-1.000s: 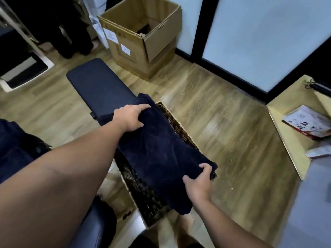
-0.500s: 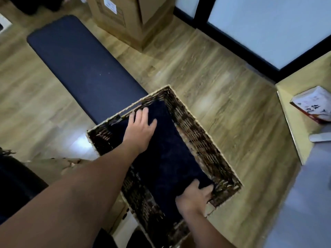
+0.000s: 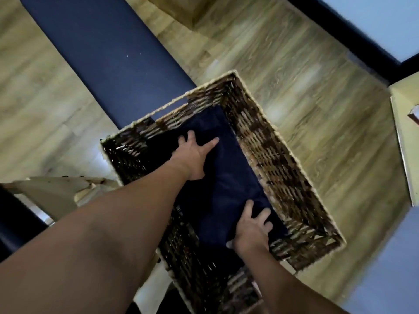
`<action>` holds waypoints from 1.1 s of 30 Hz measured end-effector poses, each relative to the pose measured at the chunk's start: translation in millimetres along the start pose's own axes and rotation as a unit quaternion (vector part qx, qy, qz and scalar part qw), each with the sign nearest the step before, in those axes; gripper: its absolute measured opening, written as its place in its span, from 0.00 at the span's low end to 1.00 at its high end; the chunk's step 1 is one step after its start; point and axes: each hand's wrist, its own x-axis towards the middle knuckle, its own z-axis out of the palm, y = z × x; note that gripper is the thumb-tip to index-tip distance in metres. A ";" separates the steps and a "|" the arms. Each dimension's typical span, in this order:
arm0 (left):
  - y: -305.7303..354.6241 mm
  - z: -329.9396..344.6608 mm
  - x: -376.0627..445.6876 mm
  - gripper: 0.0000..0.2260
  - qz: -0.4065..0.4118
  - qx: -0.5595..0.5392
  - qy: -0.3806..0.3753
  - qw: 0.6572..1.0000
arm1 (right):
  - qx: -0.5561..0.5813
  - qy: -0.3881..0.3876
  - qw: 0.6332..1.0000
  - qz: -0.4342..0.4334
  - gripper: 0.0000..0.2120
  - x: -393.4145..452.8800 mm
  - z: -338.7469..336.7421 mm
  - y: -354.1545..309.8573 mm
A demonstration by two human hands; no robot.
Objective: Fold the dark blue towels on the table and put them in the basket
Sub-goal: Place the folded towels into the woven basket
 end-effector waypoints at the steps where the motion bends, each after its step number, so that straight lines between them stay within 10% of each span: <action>1: -0.6 -3.2 -3.5 0.49 0.005 -0.004 -0.006 1.000 | 0.002 -0.003 1.000 -0.007 0.60 -1.2 -1.5 1.0; 15: 19.1 3.1 -193.9 0.18 -0.134 -0.351 0.121 0.919 | 0.080 -0.070 0.964 -0.243 0.28 -89.3 -82.6 34.7; 33: -2.9 100.2 -480.2 0.05 -0.366 -0.518 0.433 0.641 | -0.034 -0.042 0.855 -0.515 0.19 -254.8 -74.3 -73.4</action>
